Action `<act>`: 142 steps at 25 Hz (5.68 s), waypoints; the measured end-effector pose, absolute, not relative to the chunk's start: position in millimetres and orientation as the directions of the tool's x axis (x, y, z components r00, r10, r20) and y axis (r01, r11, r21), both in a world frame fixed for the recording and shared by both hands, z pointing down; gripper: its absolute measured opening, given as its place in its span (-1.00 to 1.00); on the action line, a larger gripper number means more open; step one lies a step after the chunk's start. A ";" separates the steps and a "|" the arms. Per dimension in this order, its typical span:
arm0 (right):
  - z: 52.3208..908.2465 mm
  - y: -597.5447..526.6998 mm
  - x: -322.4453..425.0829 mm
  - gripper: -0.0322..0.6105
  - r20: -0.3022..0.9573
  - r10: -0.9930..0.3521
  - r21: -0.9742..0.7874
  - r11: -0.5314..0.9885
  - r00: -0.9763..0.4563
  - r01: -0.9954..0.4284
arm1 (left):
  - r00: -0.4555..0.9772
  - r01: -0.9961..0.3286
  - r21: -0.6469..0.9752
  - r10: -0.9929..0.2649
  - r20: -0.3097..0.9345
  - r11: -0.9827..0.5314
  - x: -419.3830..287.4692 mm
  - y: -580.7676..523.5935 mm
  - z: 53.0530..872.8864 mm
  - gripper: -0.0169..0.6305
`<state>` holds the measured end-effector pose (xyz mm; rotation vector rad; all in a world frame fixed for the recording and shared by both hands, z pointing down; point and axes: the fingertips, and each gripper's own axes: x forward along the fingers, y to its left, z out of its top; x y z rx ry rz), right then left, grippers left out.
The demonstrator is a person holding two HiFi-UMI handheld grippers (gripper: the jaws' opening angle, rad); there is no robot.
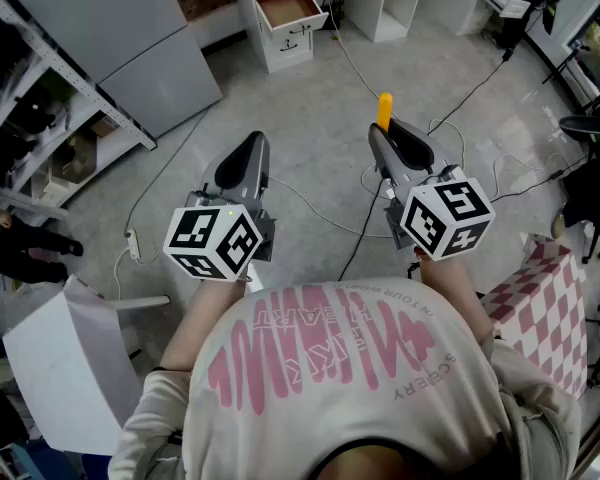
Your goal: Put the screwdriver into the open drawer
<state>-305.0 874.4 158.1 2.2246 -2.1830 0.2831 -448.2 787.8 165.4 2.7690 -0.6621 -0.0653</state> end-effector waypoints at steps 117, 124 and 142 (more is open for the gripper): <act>240.9 78.4 129.0 -0.61 0.296 -0.955 -0.351 -0.071 -0.039 -0.934 | 0.933 -0.343 0.417 -0.356 0.048 -0.842 5.8 -11.6 224.2 -0.94; 286.4 10.1 108.4 -0.61 0.373 -0.922 -0.362 -0.038 -0.107 -0.932 | 0.902 -0.423 0.448 -0.412 0.129 -0.788 -25.5 -67.4 265.9 -0.94; 503.4 -68.8 105.3 -0.61 0.676 -0.686 -0.323 0.052 -0.269 -0.945 | 0.690 -0.723 0.446 -0.590 0.420 -0.528 -109.0 -110.3 386.1 -0.94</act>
